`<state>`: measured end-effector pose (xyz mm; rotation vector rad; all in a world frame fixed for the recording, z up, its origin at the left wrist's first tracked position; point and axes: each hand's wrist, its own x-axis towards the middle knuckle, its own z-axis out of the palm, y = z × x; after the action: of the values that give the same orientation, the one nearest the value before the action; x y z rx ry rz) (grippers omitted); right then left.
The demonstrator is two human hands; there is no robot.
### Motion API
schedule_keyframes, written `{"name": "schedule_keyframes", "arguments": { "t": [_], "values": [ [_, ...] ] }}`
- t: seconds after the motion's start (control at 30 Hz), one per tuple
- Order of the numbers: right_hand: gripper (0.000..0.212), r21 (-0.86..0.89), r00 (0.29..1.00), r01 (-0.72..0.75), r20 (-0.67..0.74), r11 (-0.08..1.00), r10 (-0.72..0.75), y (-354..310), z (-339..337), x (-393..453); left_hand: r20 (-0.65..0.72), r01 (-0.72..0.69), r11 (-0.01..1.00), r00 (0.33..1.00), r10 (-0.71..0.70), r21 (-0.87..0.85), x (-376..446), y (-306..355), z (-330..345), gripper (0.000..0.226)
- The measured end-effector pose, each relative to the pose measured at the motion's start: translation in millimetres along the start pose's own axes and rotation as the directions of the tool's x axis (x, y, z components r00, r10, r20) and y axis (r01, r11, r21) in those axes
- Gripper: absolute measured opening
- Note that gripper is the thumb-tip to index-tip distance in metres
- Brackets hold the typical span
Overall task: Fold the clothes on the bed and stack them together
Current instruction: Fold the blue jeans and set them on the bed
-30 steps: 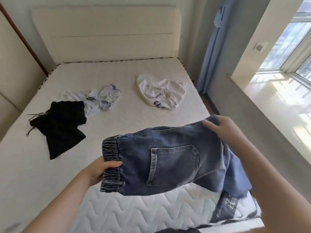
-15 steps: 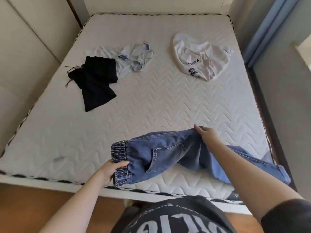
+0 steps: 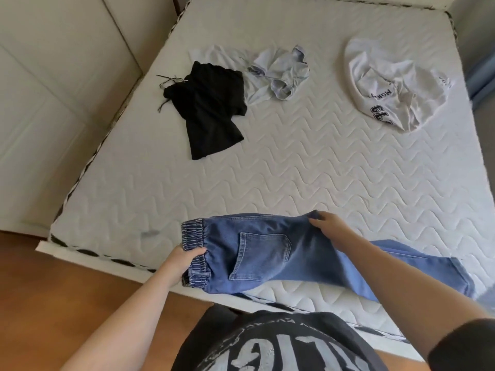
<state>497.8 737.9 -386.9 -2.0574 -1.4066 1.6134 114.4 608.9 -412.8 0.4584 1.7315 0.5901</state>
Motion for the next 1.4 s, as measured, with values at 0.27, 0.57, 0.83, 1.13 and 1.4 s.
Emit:
{"name": "schedule_keyframes", "arguments": {
  "t": [0.27,0.57,0.83,1.13,1.4],
  "values": [
    [0.028,-0.005,0.998,0.056,0.003,0.998,-0.056,-93,125,60,-0.027,-0.009,0.987,1.0,0.014,0.163,69,16,-139,0.026],
    [0.028,-0.001,0.997,0.07,-0.031,0.998,-0.07,-134,180,94,-0.218,-0.128,0.86,0.939,0.265,0.494,124,52,-181,0.049],
    [0.059,-0.071,0.998,-0.025,0.052,0.997,0.029,-105,168,90,-0.051,-0.218,0.738,0.945,0.323,0.639,125,54,-131,0.05],
    [0.045,-0.185,0.993,-0.111,-0.051,0.976,0.103,-1,116,49,0.38,-0.485,0.422,0.871,0.31,0.766,108,47,8,0.048],
    [0.054,0.174,0.938,-0.284,-0.155,0.943,0.311,124,38,5,0.593,-0.644,0.22,0.763,0.256,0.733,87,40,155,0.048]
  ]
}}
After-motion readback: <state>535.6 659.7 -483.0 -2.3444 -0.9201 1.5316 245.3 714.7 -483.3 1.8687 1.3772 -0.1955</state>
